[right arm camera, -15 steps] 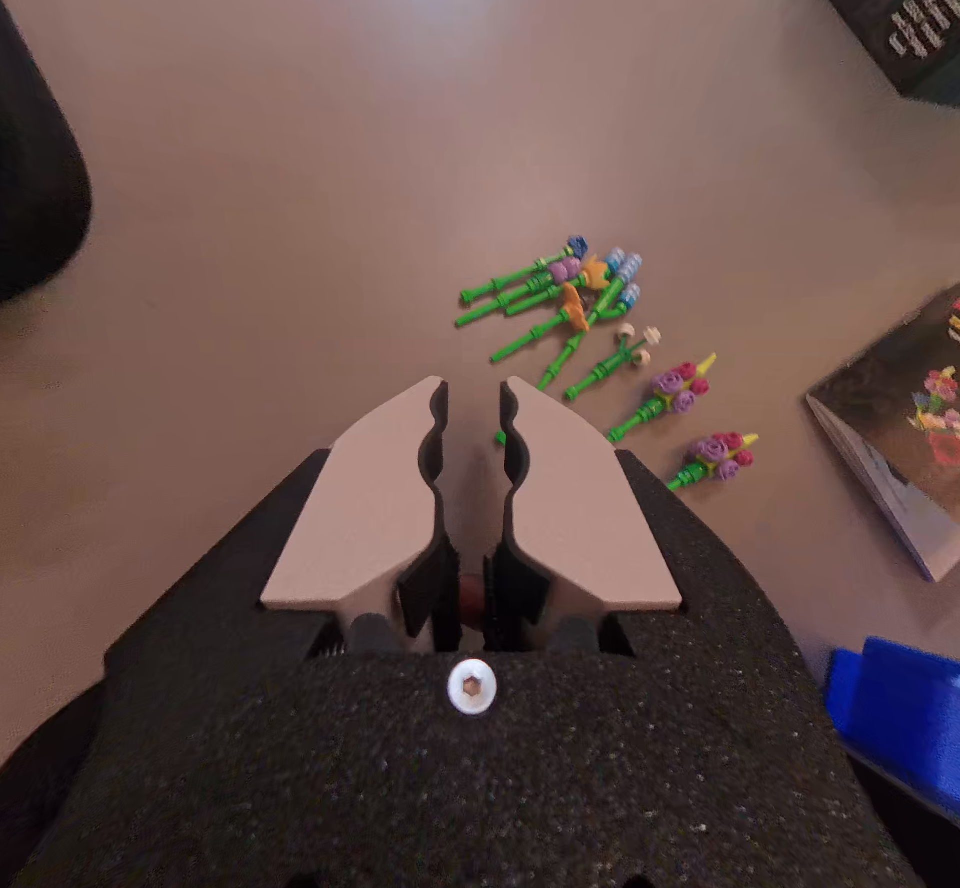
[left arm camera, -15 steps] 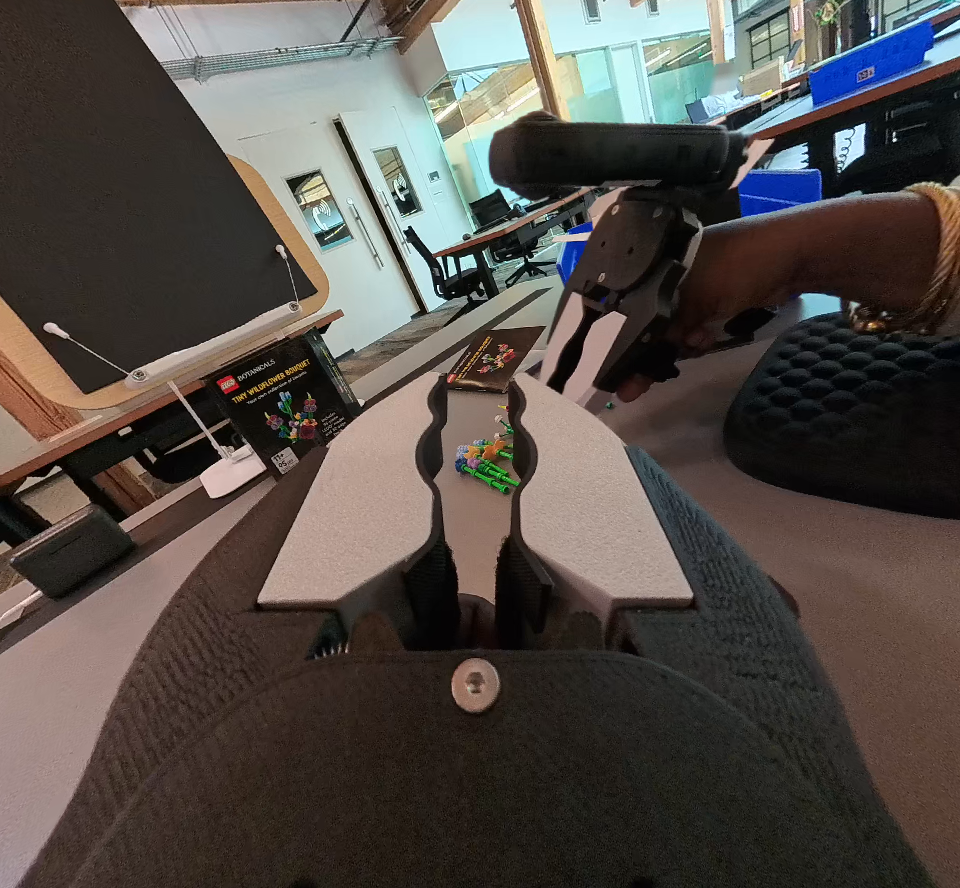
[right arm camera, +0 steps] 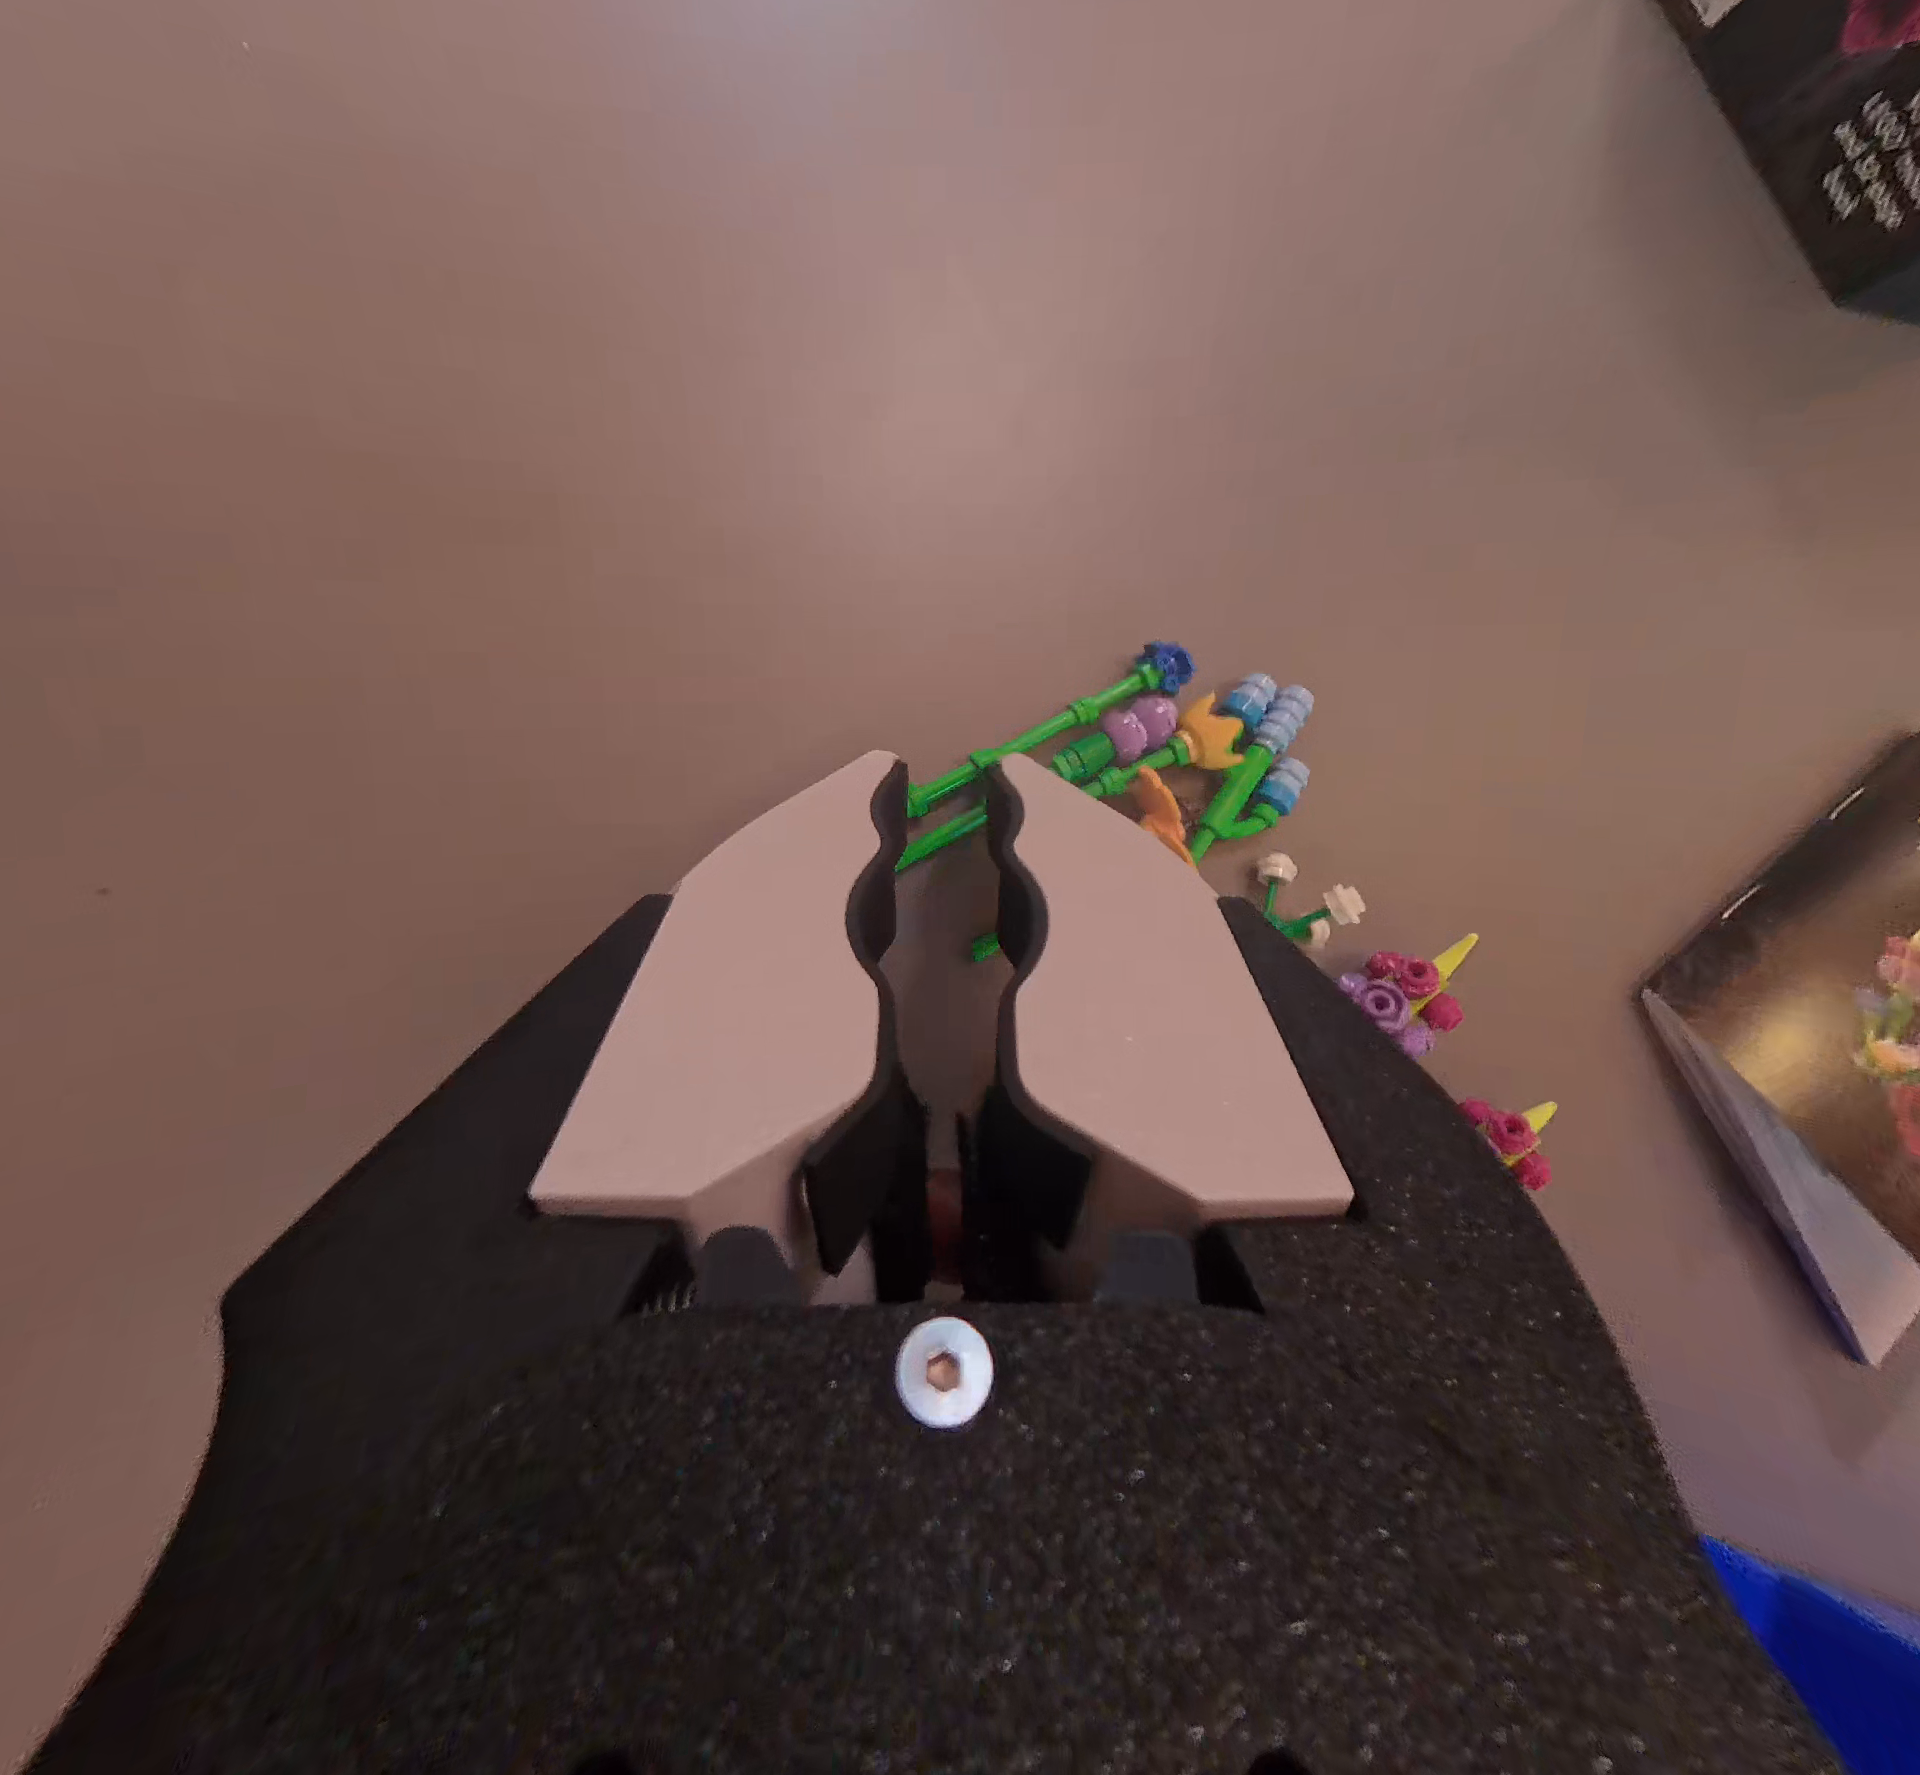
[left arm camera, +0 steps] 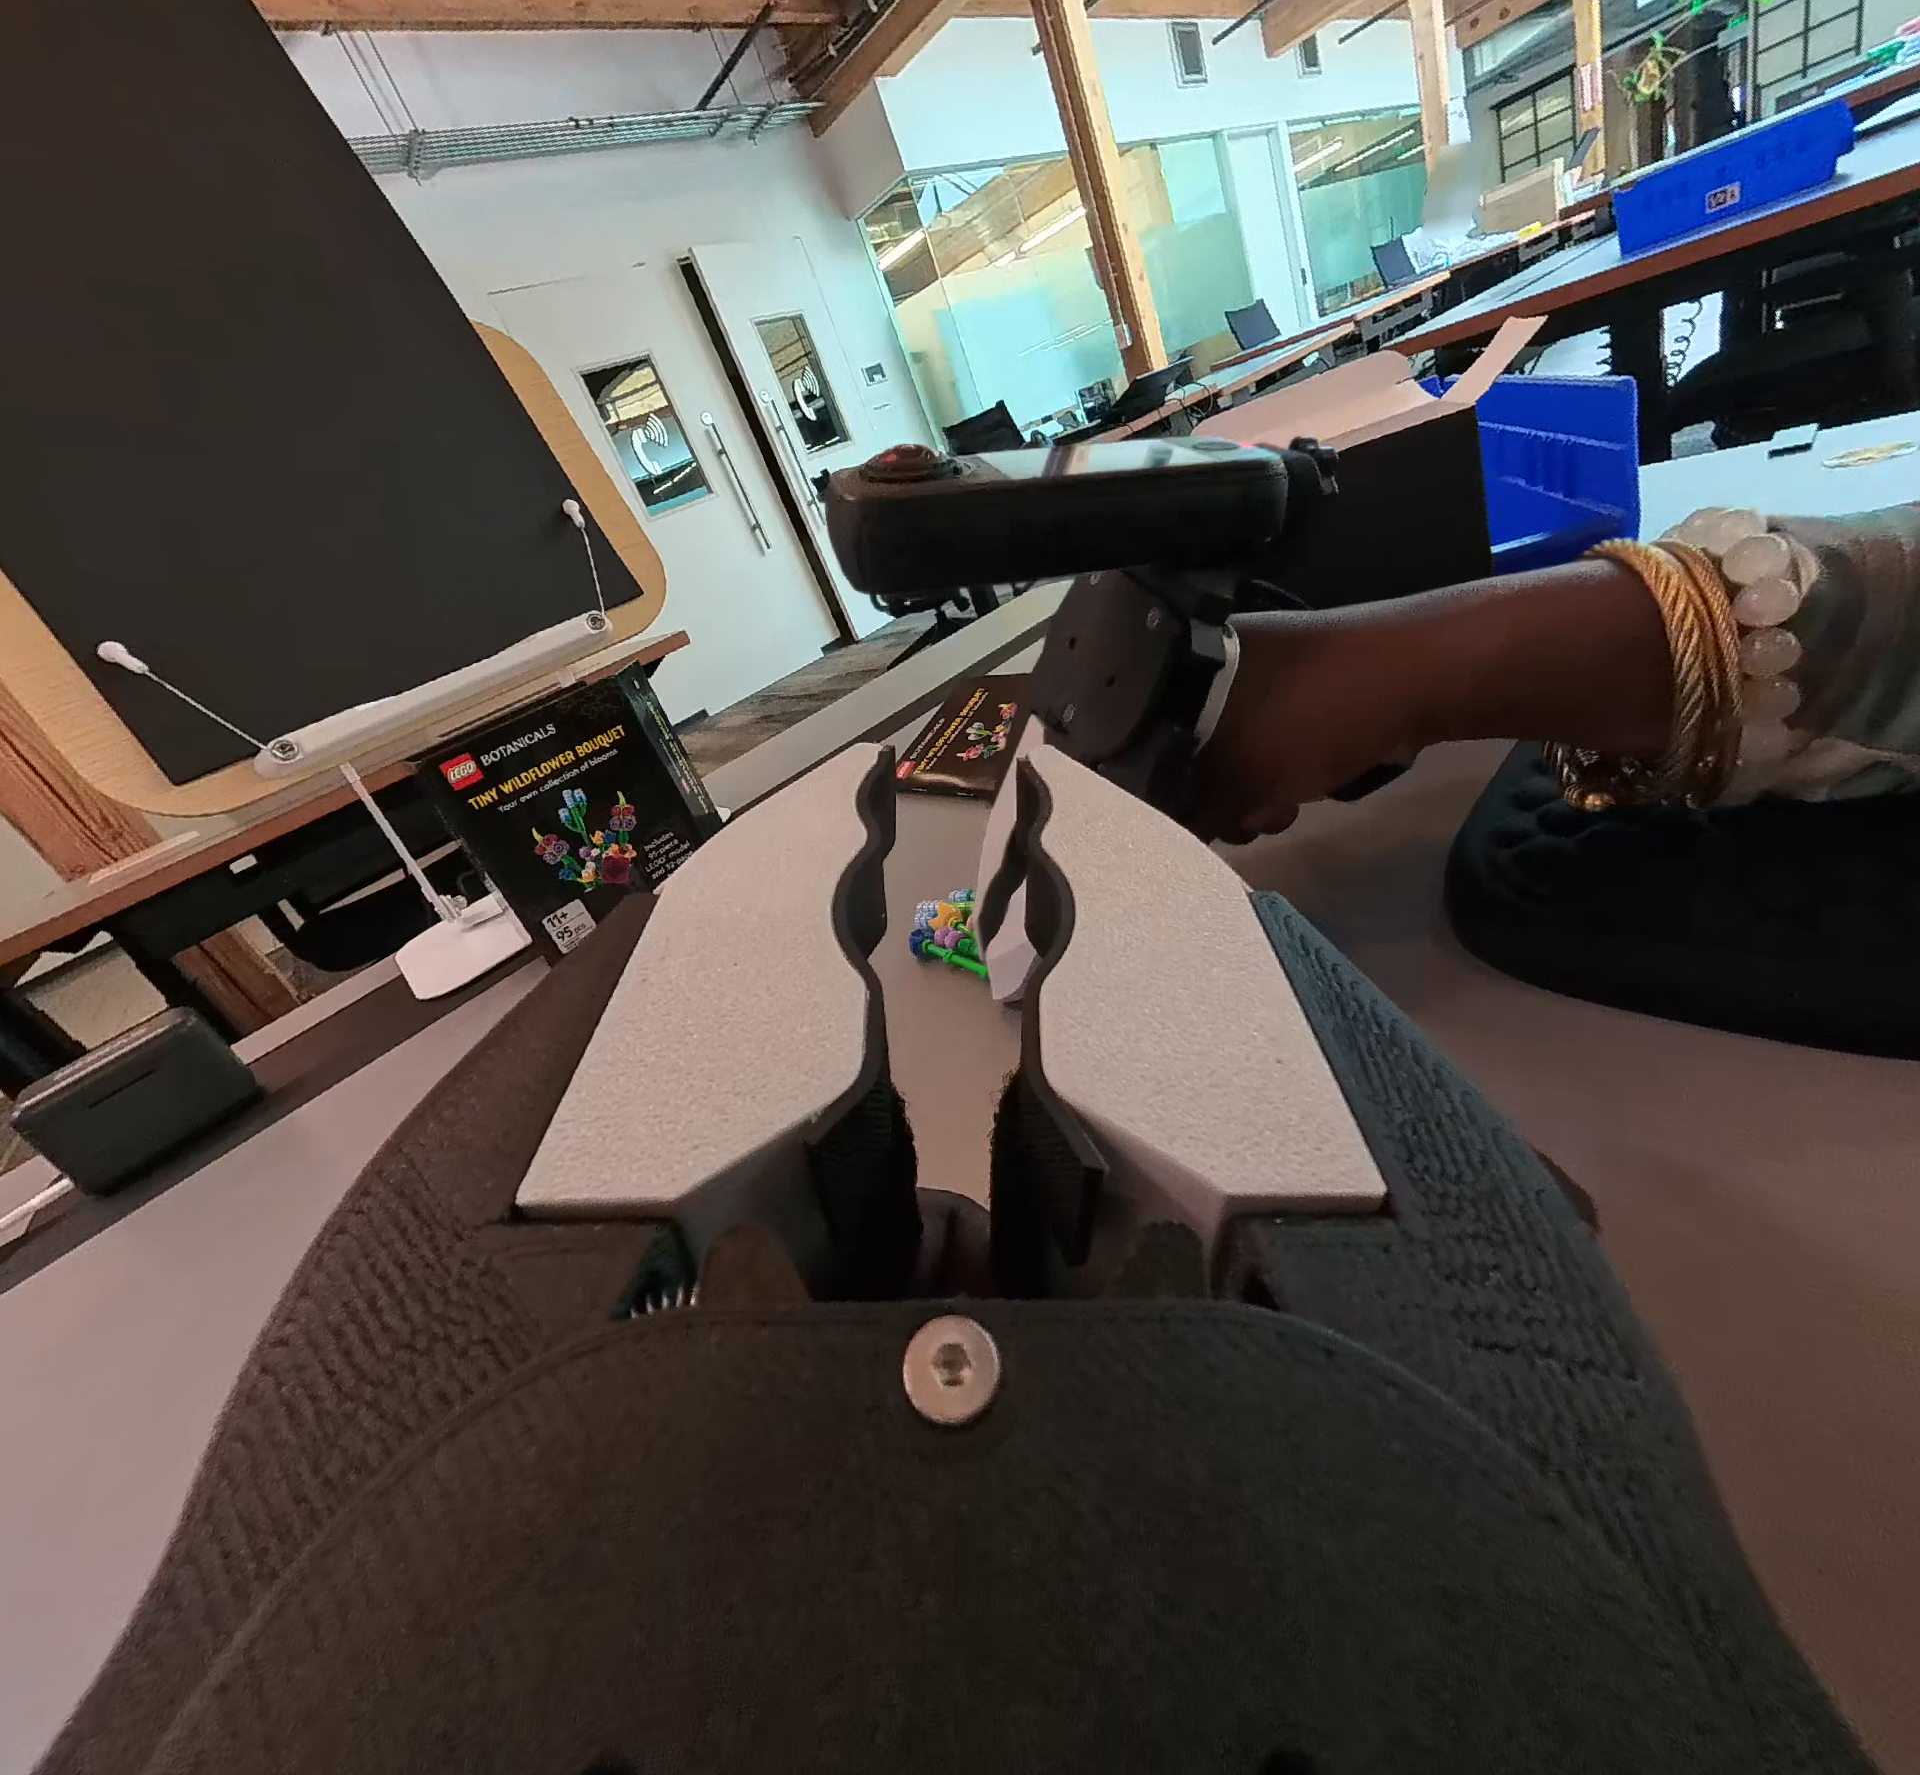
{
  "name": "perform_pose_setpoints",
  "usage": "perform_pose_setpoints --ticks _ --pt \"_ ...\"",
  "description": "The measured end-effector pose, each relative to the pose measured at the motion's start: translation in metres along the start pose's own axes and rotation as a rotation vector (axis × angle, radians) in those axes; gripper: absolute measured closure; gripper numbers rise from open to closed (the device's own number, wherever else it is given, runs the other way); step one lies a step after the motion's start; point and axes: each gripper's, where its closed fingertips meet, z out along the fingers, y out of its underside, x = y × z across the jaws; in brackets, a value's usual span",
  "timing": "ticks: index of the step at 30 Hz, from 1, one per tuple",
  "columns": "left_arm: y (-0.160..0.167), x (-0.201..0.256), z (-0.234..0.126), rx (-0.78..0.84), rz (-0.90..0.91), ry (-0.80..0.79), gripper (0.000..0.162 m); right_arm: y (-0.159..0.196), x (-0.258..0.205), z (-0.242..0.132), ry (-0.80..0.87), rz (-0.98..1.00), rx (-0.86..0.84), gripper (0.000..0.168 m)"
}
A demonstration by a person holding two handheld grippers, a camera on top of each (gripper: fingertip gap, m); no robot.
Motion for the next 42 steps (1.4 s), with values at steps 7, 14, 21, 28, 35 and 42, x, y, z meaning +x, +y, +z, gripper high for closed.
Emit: perform_pose_setpoints --ticks 7,14,21,28,35,42 --pt "0.001 0.002 0.001 -0.007 0.017 0.002 0.140 0.012 0.002 -0.005 -0.086 0.115 -0.018 0.164" --pt "0.001 -0.002 -0.001 0.003 -0.007 -0.011 0.140 0.007 0.005 -0.015 -0.079 0.120 0.045 0.165" --pt "-0.007 -0.024 -0.006 0.073 -0.290 -0.048 0.140 -0.049 -0.022 -0.085 -0.325 0.233 0.550 0.165" --pt "-0.014 -0.004 0.002 0.116 -0.640 0.145 0.140 -0.065 -0.068 -0.130 -0.585 0.248 0.814 0.165" --pt "-0.021 0.001 0.001 0.164 -0.701 0.202 0.156 -0.062 -0.090 -0.124 -0.639 0.176 0.763 0.166" --pt "-0.013 0.010 0.002 0.047 -0.615 0.236 0.157 -0.059 -0.081 -0.138 -0.559 0.028 0.776 0.148"
